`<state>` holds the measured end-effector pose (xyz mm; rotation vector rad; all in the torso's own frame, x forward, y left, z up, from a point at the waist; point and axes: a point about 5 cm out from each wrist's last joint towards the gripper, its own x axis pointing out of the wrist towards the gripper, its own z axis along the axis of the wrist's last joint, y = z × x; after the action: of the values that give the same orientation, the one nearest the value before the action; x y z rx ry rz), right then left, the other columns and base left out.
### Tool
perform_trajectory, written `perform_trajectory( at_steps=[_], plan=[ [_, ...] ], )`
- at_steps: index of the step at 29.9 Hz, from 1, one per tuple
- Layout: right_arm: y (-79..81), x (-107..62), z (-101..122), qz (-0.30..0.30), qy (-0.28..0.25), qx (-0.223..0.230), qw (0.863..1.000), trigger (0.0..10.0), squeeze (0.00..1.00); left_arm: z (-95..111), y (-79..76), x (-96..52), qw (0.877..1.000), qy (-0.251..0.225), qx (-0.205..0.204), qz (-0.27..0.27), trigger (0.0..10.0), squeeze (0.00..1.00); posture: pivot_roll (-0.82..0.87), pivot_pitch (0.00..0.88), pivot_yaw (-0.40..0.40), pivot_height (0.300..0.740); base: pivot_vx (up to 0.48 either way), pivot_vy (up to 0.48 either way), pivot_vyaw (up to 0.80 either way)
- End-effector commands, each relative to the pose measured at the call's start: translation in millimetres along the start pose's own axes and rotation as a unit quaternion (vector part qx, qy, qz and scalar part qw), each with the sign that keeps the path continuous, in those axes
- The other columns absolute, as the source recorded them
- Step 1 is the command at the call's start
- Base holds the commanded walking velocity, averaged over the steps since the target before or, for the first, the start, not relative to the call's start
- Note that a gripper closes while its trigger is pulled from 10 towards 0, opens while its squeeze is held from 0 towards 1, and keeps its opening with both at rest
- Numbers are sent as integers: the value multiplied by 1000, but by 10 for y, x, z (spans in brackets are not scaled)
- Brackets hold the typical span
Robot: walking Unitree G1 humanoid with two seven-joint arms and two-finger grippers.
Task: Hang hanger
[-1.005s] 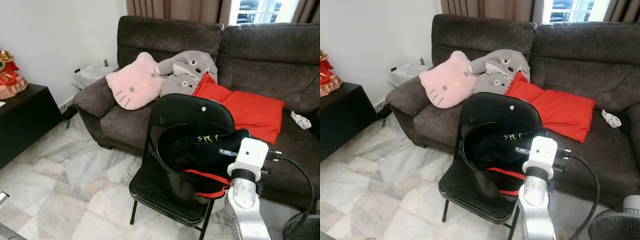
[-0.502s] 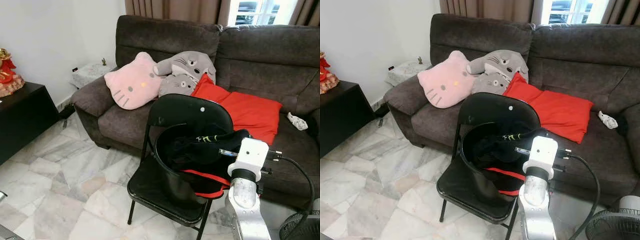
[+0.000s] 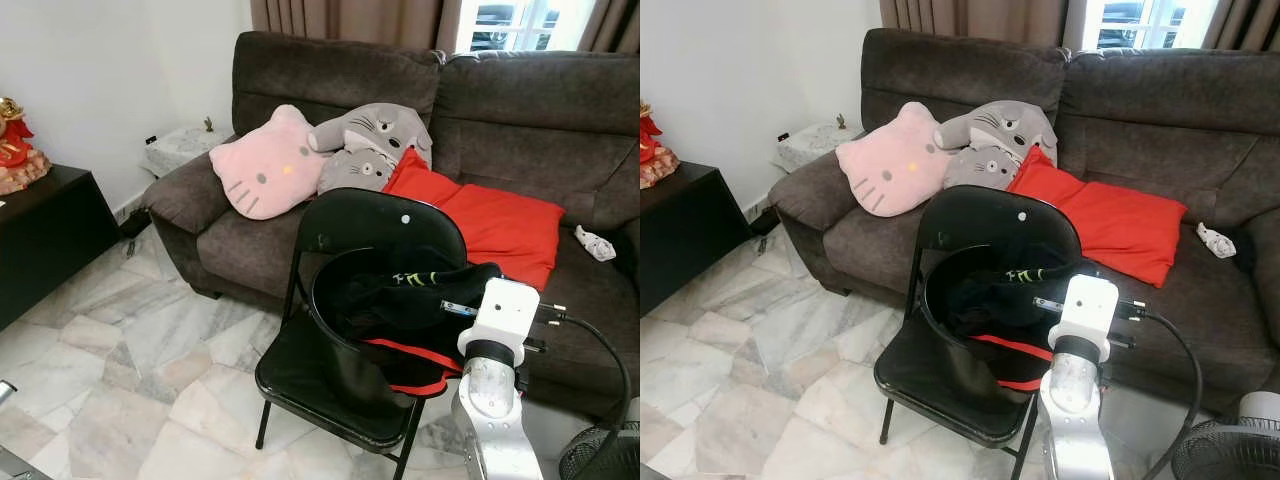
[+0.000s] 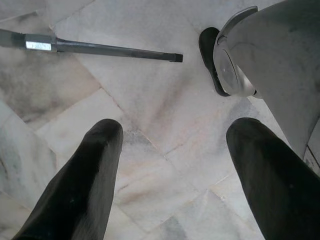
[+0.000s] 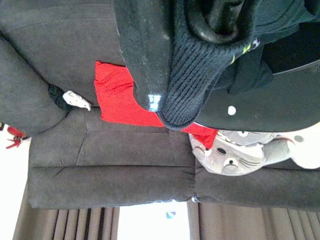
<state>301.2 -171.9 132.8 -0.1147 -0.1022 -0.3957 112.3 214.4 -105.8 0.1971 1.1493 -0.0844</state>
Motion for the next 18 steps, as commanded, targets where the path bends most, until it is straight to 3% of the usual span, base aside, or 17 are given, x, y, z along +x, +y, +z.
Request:
perform_trajectory(
  at_steps=[1,18],
  plan=[
    [-34,6,1,-4,7,5,1000,10000,0,-45,37,-13,1000,3,-15,9,10000,0,-28,0,64,740,-277,0,0],
    [-58,78,108,-14,-11,8,1000,10000,0,-14,-17,-1,1000,-3,-24,4,10000,0,-42,0,53,740,-282,0,0]
  ],
)
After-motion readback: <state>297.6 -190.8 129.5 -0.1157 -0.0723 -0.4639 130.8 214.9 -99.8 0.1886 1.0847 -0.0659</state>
